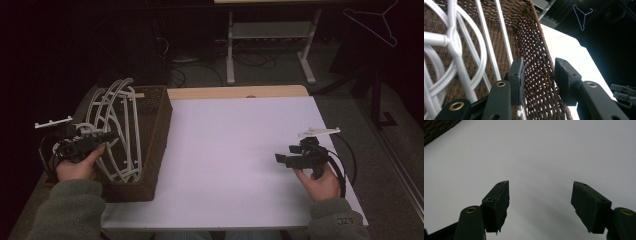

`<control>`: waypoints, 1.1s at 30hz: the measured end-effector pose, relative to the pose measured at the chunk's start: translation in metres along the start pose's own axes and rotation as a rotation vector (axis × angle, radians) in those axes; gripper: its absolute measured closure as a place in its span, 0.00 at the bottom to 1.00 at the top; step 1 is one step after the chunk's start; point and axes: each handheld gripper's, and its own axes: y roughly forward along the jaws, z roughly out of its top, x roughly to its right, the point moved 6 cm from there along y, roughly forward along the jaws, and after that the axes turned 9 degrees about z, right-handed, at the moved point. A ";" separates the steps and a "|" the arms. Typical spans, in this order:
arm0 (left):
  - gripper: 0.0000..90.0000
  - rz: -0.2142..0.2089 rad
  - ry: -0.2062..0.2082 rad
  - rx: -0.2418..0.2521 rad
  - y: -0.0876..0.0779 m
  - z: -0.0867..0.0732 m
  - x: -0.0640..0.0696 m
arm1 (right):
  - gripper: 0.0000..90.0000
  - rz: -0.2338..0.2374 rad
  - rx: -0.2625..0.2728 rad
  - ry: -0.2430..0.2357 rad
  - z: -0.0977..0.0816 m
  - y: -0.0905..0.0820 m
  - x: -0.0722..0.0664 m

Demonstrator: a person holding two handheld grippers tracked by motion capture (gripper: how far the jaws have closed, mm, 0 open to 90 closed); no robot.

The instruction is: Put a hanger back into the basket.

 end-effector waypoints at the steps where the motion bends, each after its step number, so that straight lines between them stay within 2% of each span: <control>1: 0.65 -0.005 0.006 -0.001 0.000 -0.001 0.001 | 0.33 0.001 -0.002 -0.004 0.000 0.000 0.000; 6: 0.64 -0.025 0.041 0.001 0.001 -0.006 0.015 | 0.33 0.003 -0.003 -0.004 0.000 0.000 -0.002; 17: 0.61 -0.115 0.098 -0.001 0.007 -0.020 0.051 | 0.32 0.005 0.000 -0.012 -0.001 -0.001 -0.004; 21: 0.61 -0.135 0.112 -0.010 0.010 -0.028 0.060 | 0.32 0.008 0.003 -0.012 -0.003 -0.003 -0.005; 27: 0.60 -0.188 0.141 -0.021 0.014 -0.035 0.073 | 0.32 0.010 0.008 -0.013 -0.003 -0.004 -0.005; 28: 0.60 -0.192 0.161 -0.027 0.014 -0.037 0.074 | 0.32 0.011 0.010 -0.012 -0.003 -0.005 -0.005; 33: 0.60 -0.209 0.171 -0.033 0.017 -0.043 0.082 | 0.32 0.010 0.007 -0.012 -0.004 -0.005 -0.007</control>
